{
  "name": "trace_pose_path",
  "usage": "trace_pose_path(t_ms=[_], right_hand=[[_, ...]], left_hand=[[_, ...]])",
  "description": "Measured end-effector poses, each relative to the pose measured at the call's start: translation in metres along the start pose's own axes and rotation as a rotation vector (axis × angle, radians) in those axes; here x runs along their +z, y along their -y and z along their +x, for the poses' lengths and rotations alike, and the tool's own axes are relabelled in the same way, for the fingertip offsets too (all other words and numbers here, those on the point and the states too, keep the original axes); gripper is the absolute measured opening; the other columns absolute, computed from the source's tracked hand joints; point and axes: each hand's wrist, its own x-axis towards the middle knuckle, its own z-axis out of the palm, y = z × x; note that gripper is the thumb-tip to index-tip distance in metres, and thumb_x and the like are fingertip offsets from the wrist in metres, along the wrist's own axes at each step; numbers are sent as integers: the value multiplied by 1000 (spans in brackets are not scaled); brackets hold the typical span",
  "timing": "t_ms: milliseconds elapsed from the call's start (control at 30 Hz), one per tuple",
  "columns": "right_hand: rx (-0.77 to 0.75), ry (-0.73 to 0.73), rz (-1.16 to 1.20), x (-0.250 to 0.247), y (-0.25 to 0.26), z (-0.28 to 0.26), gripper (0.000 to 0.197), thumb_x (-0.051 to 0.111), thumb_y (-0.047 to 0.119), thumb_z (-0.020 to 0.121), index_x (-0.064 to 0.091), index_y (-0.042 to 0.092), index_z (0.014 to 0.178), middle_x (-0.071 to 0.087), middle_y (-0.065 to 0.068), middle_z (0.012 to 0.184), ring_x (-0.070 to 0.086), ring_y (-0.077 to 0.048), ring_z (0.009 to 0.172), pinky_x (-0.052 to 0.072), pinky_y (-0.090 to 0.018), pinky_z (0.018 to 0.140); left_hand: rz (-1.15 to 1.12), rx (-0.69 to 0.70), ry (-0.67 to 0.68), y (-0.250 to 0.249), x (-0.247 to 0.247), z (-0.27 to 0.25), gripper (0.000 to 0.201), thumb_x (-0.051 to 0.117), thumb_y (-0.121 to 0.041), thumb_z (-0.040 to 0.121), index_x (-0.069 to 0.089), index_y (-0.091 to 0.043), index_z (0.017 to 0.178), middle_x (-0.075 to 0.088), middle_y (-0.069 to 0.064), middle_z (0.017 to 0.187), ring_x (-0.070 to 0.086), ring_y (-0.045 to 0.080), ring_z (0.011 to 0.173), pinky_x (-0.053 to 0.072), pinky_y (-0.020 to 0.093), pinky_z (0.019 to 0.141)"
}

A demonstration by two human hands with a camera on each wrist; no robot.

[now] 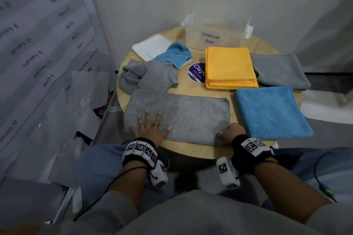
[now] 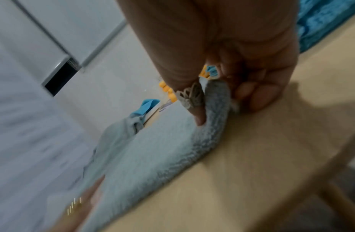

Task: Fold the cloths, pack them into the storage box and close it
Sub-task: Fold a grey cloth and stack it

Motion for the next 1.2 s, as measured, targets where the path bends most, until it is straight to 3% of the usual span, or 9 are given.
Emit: trace_pose_path(t_ms=[267, 433, 567, 633, 733, 867, 967, 1067, 1200], right_hand=[[-47, 101, 788, -12, -2, 4, 19, 54, 12, 87, 58, 1, 103, 61, -16, 105, 58, -33, 101, 46, -49, 99], [-79, 83, 1124, -56, 7, -5, 9, 51, 6, 87, 58, 2, 89, 57, -15, 90, 55, -28, 78, 46, -37, 69], [-358, 128, 1142, -73, 18, -24, 21, 44, -5, 88, 61, 4, 93, 66, -12, 86, 65, -25, 80, 51, -31, 66], [-466, 176, 1065, -69, 29, -37, 19, 44, -9, 87, 59, 0, 93, 65, -16, 97, 63, -28, 91, 50, -35, 78], [-602, 160, 761, -47, 56, -55, 10, 51, -4, 88, 57, 3, 85, 44, -14, 138, 46, -17, 115, 39, -31, 92], [-756, 320, 426, 6, 90, -60, 9, 56, 20, 92, 60, 16, 99, 44, -2, 132, 39, -16, 128, 28, -25, 107], [-723, 371, 310, 25, 90, -56, 42, 50, 24, 96, 44, 9, 134, 44, -1, 133, 42, -13, 126, 26, -11, 96], [-763, 261, 147, 33, 70, -36, 51, 49, 18, 96, 32, 8, 142, 30, -7, 150, 24, -23, 142, 18, -25, 114], [-744, 142, -243, 38, 49, -12, 60, 41, 34, 98, 15, 17, 150, -3, -6, 159, -9, -27, 146, 1, -38, 118]], left_hand=[[84, -19, -14, -13, -7, -7, 83, 25, -78, 81, -7, -40, 147, -26, 4, 155, -25, 34, 141, -16, 62, 108], [36, 167, -32, -59, 4, -16, 99, 43, -78, 75, -5, -34, 149, -24, 3, 156, -24, 32, 142, -10, 54, 114], [20, 208, 21, -84, 15, -19, 88, 34, -77, 80, -4, -37, 149, -24, 1, 155, -26, 33, 141, -13, 54, 112], [-150, 213, -18, -85, 8, -16, 71, 32, -66, 89, 14, -33, 149, -3, -1, 159, -7, 31, 146, -1, 49, 115], [-937, 128, -100, -67, -11, -10, 48, 33, -58, 93, 54, -26, 122, 50, 8, 136, 49, 30, 122, 36, 44, 103], [-1610, -14, 112, -32, -35, -9, 57, 22, -57, 97, 61, -17, 105, 66, 8, 97, 62, 21, 81, 51, 30, 68], [-1519, -35, 199, -14, -38, -10, 64, 36, -65, 90, 65, -12, 111, 70, 14, 103, 67, 25, 90, 55, 35, 79], [-1133, 35, 71, -1, -26, -6, 62, 75, -36, 74, 50, -13, 126, 58, 15, 128, 60, 26, 109, 47, 44, 98], [-888, 242, -129, -2, -14, -10, 83, 46, 11, 85, 8, -26, 149, 34, 2, 145, 37, 19, 129, 28, 24, 105]])
